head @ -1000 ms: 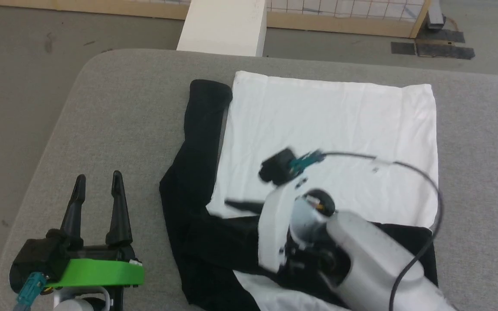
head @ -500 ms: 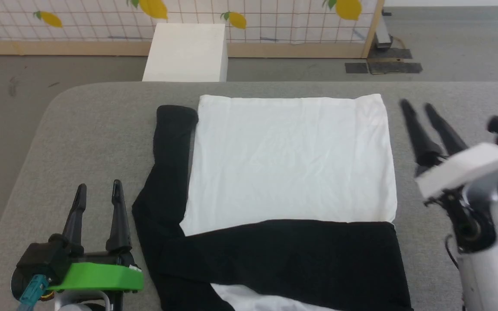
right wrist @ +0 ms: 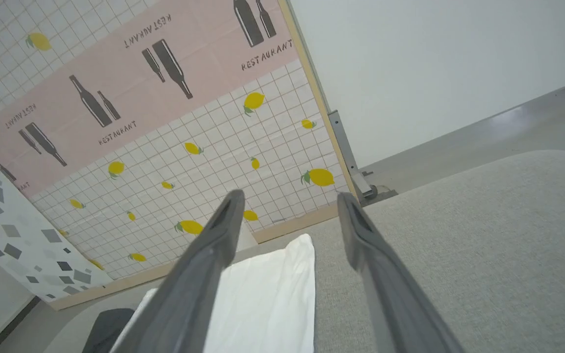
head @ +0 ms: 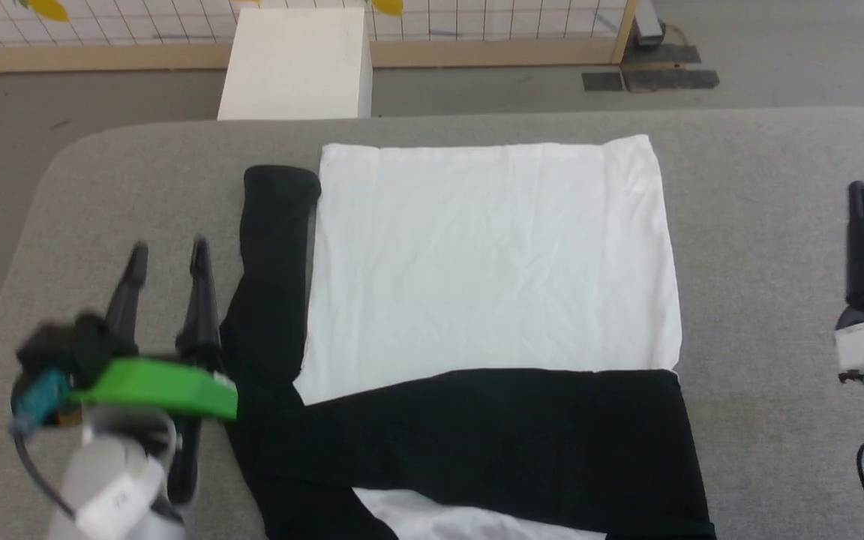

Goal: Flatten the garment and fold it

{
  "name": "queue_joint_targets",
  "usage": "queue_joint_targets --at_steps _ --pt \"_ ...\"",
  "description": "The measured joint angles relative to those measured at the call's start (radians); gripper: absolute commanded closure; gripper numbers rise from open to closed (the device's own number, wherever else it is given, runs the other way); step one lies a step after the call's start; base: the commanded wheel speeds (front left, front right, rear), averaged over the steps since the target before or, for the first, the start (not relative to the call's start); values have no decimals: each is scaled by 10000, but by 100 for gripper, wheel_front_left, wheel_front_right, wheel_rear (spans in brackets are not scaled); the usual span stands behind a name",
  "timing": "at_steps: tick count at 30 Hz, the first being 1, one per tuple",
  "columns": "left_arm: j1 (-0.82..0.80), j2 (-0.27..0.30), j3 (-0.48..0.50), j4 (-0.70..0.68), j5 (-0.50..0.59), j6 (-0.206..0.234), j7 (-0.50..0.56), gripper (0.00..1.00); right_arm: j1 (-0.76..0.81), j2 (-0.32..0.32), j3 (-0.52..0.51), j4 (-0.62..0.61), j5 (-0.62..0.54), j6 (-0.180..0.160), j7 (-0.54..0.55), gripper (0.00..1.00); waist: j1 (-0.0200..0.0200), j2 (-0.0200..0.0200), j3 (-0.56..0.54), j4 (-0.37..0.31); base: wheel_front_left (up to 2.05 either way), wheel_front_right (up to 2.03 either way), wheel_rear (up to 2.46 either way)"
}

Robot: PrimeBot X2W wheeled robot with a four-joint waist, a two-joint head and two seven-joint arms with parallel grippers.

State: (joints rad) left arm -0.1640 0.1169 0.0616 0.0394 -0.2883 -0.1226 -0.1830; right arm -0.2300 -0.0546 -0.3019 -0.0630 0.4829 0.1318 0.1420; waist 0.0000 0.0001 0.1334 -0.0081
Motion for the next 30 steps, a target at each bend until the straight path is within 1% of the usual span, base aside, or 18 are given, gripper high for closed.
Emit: queue_joint_targets --at_steps 4,6,8,9,11,13,15,18,22,25,30 --pt "-2093 711 -395 941 -456 -6 1308 0 -25 17 -242 -313 140 0 75 0 0 0 548 9 0 0 0" --pt "-3130 924 -497 1534 -794 -10 2019 0 -85 17 -278 -416 184 0 73 0 0 0 851 7 0 0 0" --pt "-4204 1271 -694 2220 -1124 -10 3010 0 -231 19 -288 -543 205 0 71 0 0 0 1227 -12 0 0 0" --pt "-4631 1356 -692 2497 -1321 -10 3382 0 -300 25 -288 -587 207 0 71 0 0 0 1387 -24 0 0 0" --pt "-5582 1703 -813 3104 -1446 -10 4378 0 -479 31 -295 -683 263 2 46 0 1 0 1790 -62 0 0 0" --pt "-6367 1856 -794 3584 -1785 -8 5233 0 -633 33 -332 -750 288 2 -2 0 1 0 2168 -108 0 0 0" --pt "-7086 2073 -947 4019 -1810 2 6238 0 -809 29 -345 -794 355 2 -27 0 2 0 2591 -168 0 0 0" --pt "-7725 2341 -1198 4472 -1783 19 7486 0 -922 35 -380 -790 451 2 -155 0 2 0 3152 -271 0 0 0" --pt "-8002 2591 -1430 4800 -1733 167 8828 0 -928 38 -439 -794 464 2 -272 0 2 0 3795 -435 0 0 0" --pt "-7998 2633 -1440 4888 -1818 399 9403 0 -927 38 -525 -809 481 2 -330 0 3 0 4163 -566 0 0 0" --pt "-8004 2778 -1398 4663 -1795 562 9553 0 -925 36 -640 -903 617 2 -368 0 2 0 4576 -742 0 0 0"
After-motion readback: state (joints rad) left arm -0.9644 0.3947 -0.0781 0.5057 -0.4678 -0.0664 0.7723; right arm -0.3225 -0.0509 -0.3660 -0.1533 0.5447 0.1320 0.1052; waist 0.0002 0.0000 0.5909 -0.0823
